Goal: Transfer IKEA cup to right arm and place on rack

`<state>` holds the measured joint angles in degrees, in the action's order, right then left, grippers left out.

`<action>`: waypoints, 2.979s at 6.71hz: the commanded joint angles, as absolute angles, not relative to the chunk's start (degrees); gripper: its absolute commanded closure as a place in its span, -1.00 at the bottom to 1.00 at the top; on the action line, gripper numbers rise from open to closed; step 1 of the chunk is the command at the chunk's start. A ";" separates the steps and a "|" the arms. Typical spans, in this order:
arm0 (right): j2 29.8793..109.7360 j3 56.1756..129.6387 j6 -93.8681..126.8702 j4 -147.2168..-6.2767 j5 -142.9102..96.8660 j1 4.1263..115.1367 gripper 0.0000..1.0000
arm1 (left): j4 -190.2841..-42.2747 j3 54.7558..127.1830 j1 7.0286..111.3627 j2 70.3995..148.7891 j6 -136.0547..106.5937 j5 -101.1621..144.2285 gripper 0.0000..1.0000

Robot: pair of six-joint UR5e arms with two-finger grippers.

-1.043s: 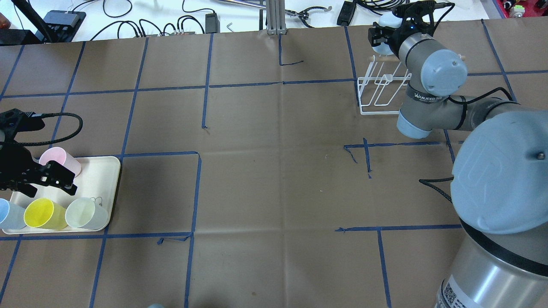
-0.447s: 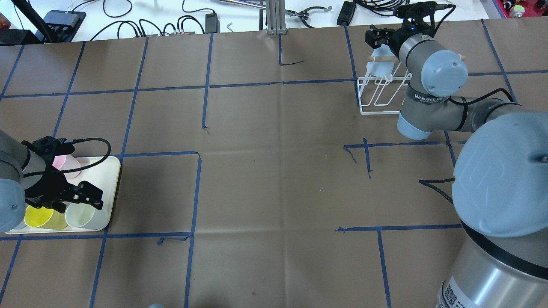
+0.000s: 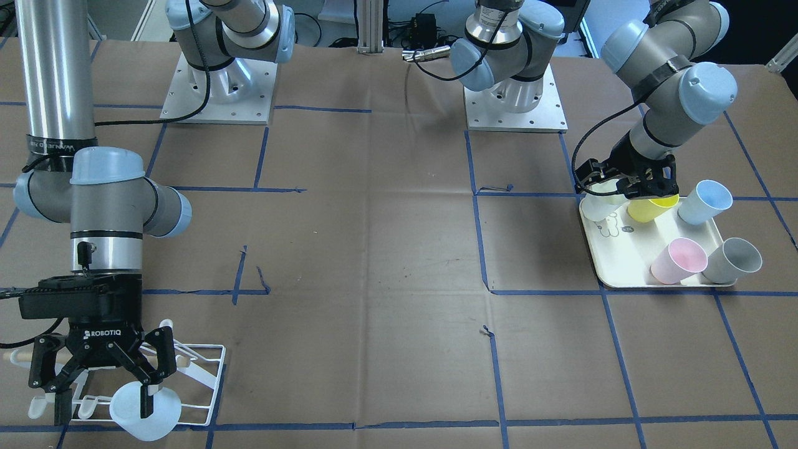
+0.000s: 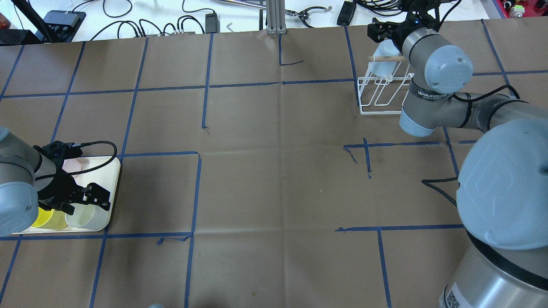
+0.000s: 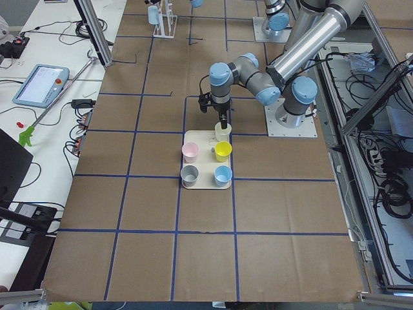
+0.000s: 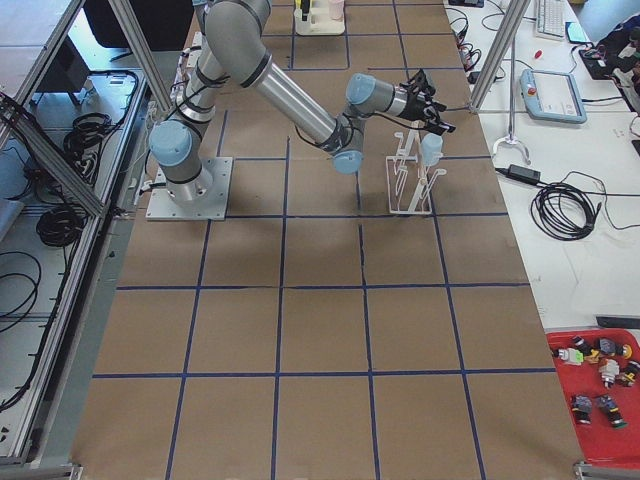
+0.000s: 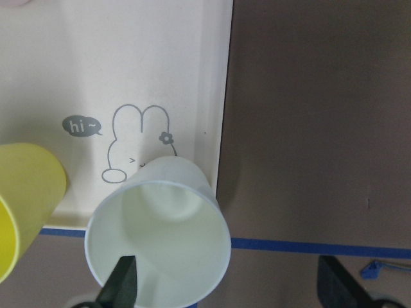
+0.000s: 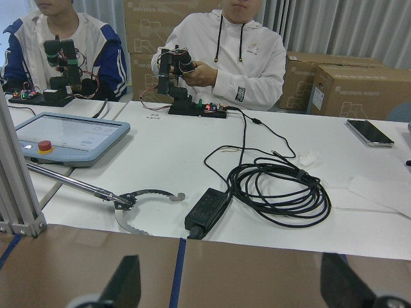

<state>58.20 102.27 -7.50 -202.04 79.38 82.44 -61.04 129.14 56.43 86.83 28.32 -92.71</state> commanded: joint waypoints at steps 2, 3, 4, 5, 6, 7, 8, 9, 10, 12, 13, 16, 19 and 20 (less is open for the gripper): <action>68.34 102.39 -7.38 -194.00 79.01 83.76 -1.00 | -59.94 129.20 56.51 87.98 28.56 -93.08 -0.96; 71.60 103.00 -4.95 -193.97 79.19 85.15 -1.00 | -59.94 129.11 56.43 88.07 28.74 -93.34 -0.56; 74.68 106.14 1.95 -194.15 79.02 86.56 -1.00 | -59.94 129.11 56.43 88.07 28.74 -94.65 0.15; 78.10 110.26 8.98 -194.59 78.84 87.01 -1.00 | -59.94 129.02 56.43 88.15 28.74 -94.92 0.73; 82.40 113.87 18.71 -194.68 78.75 87.62 -1.00 | -59.94 129.11 56.43 88.15 28.65 -94.83 1.00; 85.40 117.04 28.90 -195.03 78.58 88.58 -1.00 | -59.94 128.94 56.43 88.07 28.91 -94.83 1.00; 86.82 119.59 39.18 -195.64 78.57 89.99 -0.99 | -59.68 128.41 56.43 87.98 29.09 -94.83 1.00; 87.18 121.97 48.68 -200.08 78.57 92.26 -0.99 | -59.42 128.15 56.51 87.46 28.74 -94.66 1.00; 87.01 124.34 56.61 -205.61 78.57 94.29 -0.99 | -59.59 126.40 56.86 86.67 28.39 -94.31 1.00; 85.79 127.95 69.47 -213.36 78.66 96.15 -0.99 | -64.47 115.38 61.31 85.78 27.43 -94.31 1.00; 83.43 128.66 74.05 -218.53 78.66 96.24 -0.99 | -73.47 106.87 64.04 86.56 23.85 -94.39 1.00; 80.60 128.67 86.09 -222.89 79.27 97.72 -0.99 | -85.15 90.66 65.03 90.95 23.38 -91.78 1.00; 80.68 128.67 86.31 -222.89 79.37 97.73 -1.00 | -81.14 89.99 67.67 91.32 28.98 -75.91 1.00; 80.68 128.67 86.31 -222.89 79.37 97.73 -1.00 | -77.21 91.13 67.59 91.58 30.57 -69.41 1.00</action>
